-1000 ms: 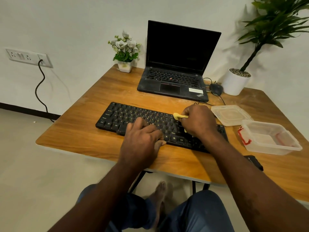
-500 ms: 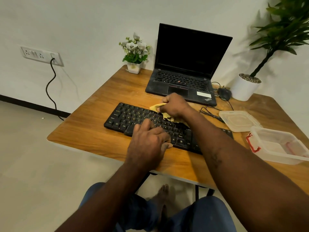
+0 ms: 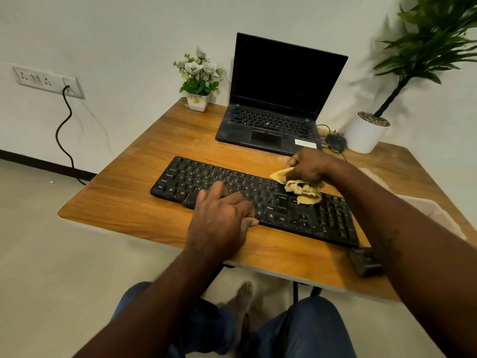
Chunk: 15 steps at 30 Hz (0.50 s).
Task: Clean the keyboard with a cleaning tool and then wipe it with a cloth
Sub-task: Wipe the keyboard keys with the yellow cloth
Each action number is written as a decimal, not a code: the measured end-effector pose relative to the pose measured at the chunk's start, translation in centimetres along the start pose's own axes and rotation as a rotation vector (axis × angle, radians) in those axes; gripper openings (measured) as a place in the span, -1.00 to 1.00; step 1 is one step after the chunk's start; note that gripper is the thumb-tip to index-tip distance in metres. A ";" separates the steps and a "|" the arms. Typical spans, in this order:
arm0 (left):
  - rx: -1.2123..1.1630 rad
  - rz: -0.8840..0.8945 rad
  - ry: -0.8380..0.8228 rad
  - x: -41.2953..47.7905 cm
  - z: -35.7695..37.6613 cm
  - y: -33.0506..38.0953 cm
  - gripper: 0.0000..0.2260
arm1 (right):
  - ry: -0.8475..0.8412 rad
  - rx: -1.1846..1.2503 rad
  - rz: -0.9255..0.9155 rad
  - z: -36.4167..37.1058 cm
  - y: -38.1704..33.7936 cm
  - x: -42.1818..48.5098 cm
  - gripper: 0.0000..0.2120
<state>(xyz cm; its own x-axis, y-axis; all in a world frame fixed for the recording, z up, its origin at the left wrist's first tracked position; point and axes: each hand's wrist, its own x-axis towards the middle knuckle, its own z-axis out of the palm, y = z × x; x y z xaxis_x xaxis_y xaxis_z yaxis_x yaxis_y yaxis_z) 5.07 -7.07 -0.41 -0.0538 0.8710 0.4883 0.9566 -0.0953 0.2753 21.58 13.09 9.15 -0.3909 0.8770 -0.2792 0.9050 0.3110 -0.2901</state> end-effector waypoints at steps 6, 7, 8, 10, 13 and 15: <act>-0.012 0.012 0.009 -0.1 0.0 -0.1 -0.80 | 0.255 0.105 -0.142 3.2 1.0 -4.4 -0.79; -0.006 0.011 0.009 -0.1 0.0 -0.1 -0.79 | 0.295 0.068 -0.167 4.3 0.7 -5.1 -0.75; 0.000 0.009 0.007 -0.1 -0.1 0.0 -0.79 | 0.337 0.019 -0.183 5.3 0.7 -5.7 -0.72; 0.004 0.002 0.003 -0.1 -0.1 0.1 -0.78 | 0.387 -0.039 -0.176 6.2 1.0 -6.8 -0.67; 0.003 0.000 0.005 -0.1 -0.1 0.3 -0.78 | 0.368 -0.044 -0.132 6.9 1.0 -8.8 -0.65; -0.015 -0.006 0.018 -0.1 -0.1 0.2 -0.80 | 0.350 -0.024 -0.195 8.2 -0.2 -10.2 -0.63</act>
<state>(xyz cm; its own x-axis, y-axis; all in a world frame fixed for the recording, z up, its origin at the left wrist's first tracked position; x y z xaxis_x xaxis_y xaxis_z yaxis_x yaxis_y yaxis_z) 5.24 -7.21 -0.31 -0.0650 0.8626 0.5018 0.9520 -0.0971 0.2904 24.01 1.04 4.53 -0.4787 0.8712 0.1092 0.8247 0.4888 -0.2846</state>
